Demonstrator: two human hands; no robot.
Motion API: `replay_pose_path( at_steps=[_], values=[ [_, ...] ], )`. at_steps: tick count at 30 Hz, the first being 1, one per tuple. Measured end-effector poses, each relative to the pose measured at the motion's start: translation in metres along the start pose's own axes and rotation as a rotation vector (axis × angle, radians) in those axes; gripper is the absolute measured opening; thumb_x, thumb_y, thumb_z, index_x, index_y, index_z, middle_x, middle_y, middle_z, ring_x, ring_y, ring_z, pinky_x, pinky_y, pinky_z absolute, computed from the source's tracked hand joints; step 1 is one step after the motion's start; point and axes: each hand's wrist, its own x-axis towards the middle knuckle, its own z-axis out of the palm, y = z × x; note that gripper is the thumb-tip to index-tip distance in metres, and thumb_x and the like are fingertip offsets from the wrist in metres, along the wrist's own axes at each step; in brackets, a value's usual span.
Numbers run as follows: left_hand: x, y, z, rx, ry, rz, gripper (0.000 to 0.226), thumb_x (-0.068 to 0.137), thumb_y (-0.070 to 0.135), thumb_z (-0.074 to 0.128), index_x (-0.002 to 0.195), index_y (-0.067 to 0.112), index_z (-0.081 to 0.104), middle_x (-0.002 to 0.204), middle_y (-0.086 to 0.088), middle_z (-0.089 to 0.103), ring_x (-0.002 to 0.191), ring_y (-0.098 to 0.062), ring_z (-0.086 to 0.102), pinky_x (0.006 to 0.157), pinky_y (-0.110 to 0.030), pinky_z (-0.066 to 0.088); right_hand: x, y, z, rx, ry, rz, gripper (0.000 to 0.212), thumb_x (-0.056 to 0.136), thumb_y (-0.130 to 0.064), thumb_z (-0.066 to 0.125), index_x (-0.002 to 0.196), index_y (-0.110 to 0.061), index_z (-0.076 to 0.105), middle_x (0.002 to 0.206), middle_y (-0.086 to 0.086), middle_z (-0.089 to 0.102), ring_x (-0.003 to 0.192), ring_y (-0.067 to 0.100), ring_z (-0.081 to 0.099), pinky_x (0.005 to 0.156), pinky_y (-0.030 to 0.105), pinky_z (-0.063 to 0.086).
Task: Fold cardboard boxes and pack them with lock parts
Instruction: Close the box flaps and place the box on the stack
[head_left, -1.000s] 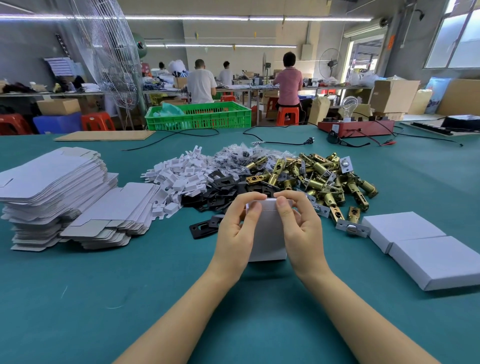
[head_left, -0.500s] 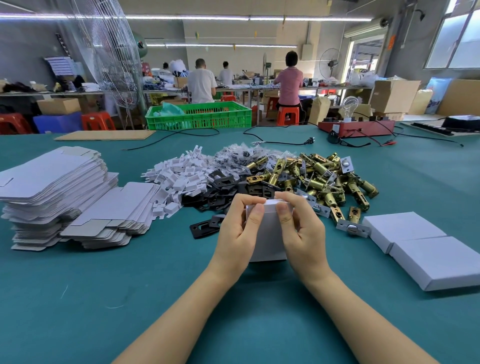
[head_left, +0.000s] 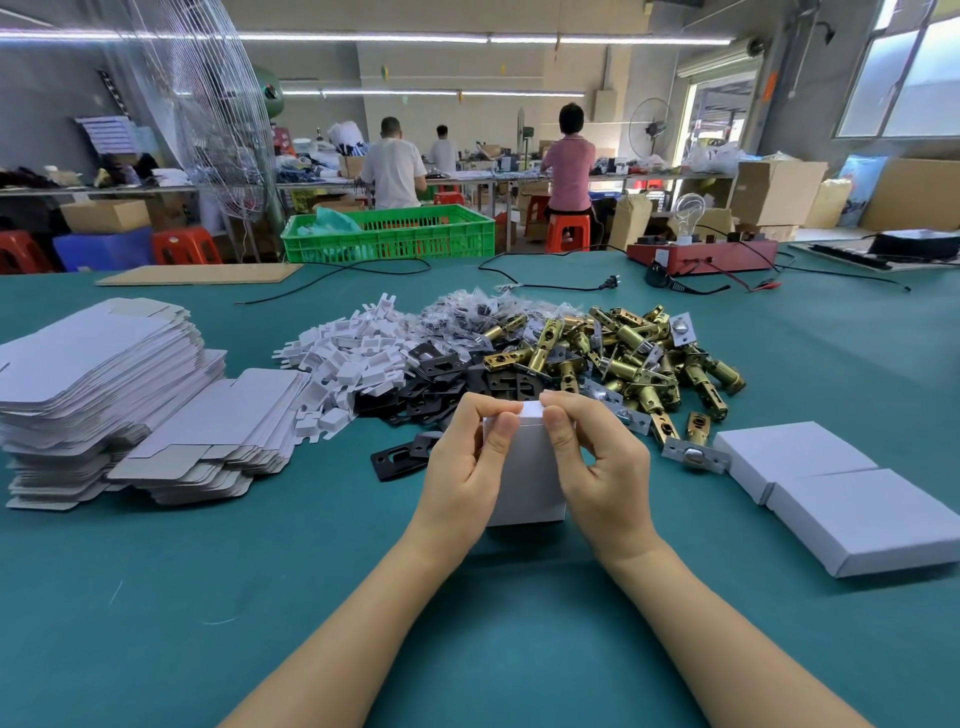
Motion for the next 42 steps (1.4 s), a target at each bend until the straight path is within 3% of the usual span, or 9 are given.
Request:
replay_pose_path(
  at_steps=[3, 10, 19, 27, 29, 32, 35, 38, 42],
  values=[
    [-0.001, 0.0, 0.0, 0.017, 0.003, 0.019, 0.01, 0.097, 0.032, 0.045, 0.099, 0.031, 0.055, 0.085, 0.003, 0.058, 0.076, -0.022, 0.053, 0.07, -0.028, 0.045, -0.001, 0.0, 0.001, 0.004, -0.003, 0.017, 0.024, 0.096, -0.025, 0.054, 0.099, -0.006, 0.069, 0.093, -0.003, 0.067, 0.085, 0.005, 0.061, 0.076, 0.015, 0.047],
    [-0.001, -0.007, -0.001, 0.015, -0.027, 0.024, 0.009, 0.096, 0.028, 0.048, 0.101, 0.032, 0.054, 0.089, 0.019, 0.062, 0.083, -0.003, 0.059, 0.077, -0.016, 0.046, -0.003, -0.001, 0.004, 0.027, -0.042, 0.054, 0.029, 0.094, -0.032, 0.051, 0.104, -0.009, 0.065, 0.077, -0.025, 0.049, 0.067, -0.006, 0.052, 0.062, 0.006, 0.036],
    [-0.001, -0.009, -0.002, 0.07, -0.019, 0.105, 0.012, 0.096, 0.021, 0.05, 0.101, 0.031, 0.053, 0.092, 0.012, 0.062, 0.084, 0.0, 0.059, 0.078, -0.016, 0.045, -0.007, 0.004, 0.003, -0.006, -0.085, 0.036, 0.044, 0.095, -0.045, 0.048, 0.107, -0.006, 0.064, 0.088, 0.002, 0.064, 0.075, 0.007, 0.057, 0.068, 0.009, 0.043],
    [-0.006, -0.013, 0.002, 0.077, -0.016, 0.11, 0.022, 0.095, 0.018, 0.051, 0.111, 0.034, 0.049, 0.099, 0.014, 0.059, 0.089, 0.008, 0.057, 0.08, -0.008, 0.041, -0.01, 0.004, 0.008, 0.033, -0.072, 0.099, 0.034, 0.096, -0.04, 0.048, 0.109, -0.012, 0.063, 0.086, -0.002, 0.064, 0.075, 0.005, 0.058, 0.066, 0.014, 0.045],
    [-0.008, -0.017, 0.001, 0.076, -0.022, 0.042, 0.03, 0.095, 0.028, 0.05, 0.122, 0.038, 0.043, 0.106, 0.006, 0.06, 0.092, 0.001, 0.058, 0.081, -0.015, 0.046, -0.011, 0.004, 0.01, 0.049, -0.1, 0.173, 0.026, 0.095, -0.043, 0.045, 0.113, -0.029, 0.056, 0.086, -0.02, 0.06, 0.076, -0.004, 0.056, 0.065, 0.007, 0.04],
    [-0.005, -0.021, -0.001, 0.08, -0.058, -0.165, 0.045, 0.097, 0.043, 0.048, 0.134, 0.05, 0.026, 0.112, -0.018, 0.06, 0.097, -0.029, 0.062, 0.086, -0.045, 0.053, -0.011, 0.005, 0.011, 0.061, -0.192, 0.261, 0.027, 0.096, -0.047, 0.044, 0.122, -0.049, 0.041, 0.102, -0.037, 0.055, 0.087, -0.009, 0.056, 0.065, 0.005, 0.04],
    [-0.002, -0.023, 0.0, 0.046, -0.079, -0.329, 0.069, 0.086, 0.051, 0.055, 0.144, 0.048, 0.017, 0.114, -0.001, 0.064, 0.1, -0.011, 0.064, 0.087, -0.031, 0.055, -0.01, 0.01, 0.011, 0.09, -0.26, 0.39, 0.045, 0.097, -0.037, 0.05, 0.134, -0.05, 0.029, 0.111, -0.023, 0.057, 0.092, -0.003, 0.058, 0.066, 0.008, 0.044],
    [0.002, -0.029, -0.002, 0.038, -0.071, -0.47, 0.056, 0.095, 0.031, 0.062, 0.143, 0.031, 0.032, 0.125, 0.003, 0.061, 0.11, -0.013, 0.062, 0.096, -0.039, 0.052, -0.007, 0.014, 0.01, 0.133, -0.251, 0.597, 0.053, 0.096, -0.027, 0.055, 0.14, -0.039, 0.028, 0.092, -0.003, 0.063, 0.08, 0.009, 0.062, 0.06, 0.012, 0.047],
    [0.002, -0.024, -0.002, 0.054, -0.098, -0.543, 0.04, 0.095, 0.02, 0.062, 0.132, 0.024, 0.048, 0.122, 0.002, 0.062, 0.103, -0.01, 0.063, 0.084, -0.026, 0.053, -0.001, 0.013, 0.003, 0.242, -0.238, 0.807, 0.051, 0.095, -0.025, 0.058, 0.139, -0.026, 0.034, 0.1, 0.021, 0.063, 0.09, 0.031, 0.065, 0.082, 0.045, 0.055]
  ],
)
